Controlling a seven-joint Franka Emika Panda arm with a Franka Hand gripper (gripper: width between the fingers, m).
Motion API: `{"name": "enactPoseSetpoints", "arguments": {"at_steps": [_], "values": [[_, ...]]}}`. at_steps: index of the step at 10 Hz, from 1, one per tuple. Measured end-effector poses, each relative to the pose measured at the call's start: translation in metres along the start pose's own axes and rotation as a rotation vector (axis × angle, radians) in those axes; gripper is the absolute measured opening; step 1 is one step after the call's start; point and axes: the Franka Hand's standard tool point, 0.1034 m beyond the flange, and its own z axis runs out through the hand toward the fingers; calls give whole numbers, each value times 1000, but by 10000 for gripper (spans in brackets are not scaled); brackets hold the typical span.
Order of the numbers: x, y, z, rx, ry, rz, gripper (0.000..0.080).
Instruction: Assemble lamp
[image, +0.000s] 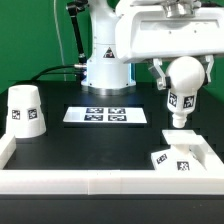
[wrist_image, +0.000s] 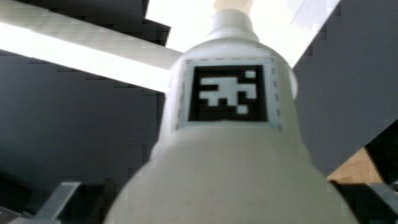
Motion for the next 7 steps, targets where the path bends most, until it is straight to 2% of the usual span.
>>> {"name": "enactPoseSetpoints", "arguments": {"at_steps": [4, 7], "values": [[-8, -2, 10, 7, -18, 2, 576], [-7, -2, 11, 7, -18, 3, 576]]}}
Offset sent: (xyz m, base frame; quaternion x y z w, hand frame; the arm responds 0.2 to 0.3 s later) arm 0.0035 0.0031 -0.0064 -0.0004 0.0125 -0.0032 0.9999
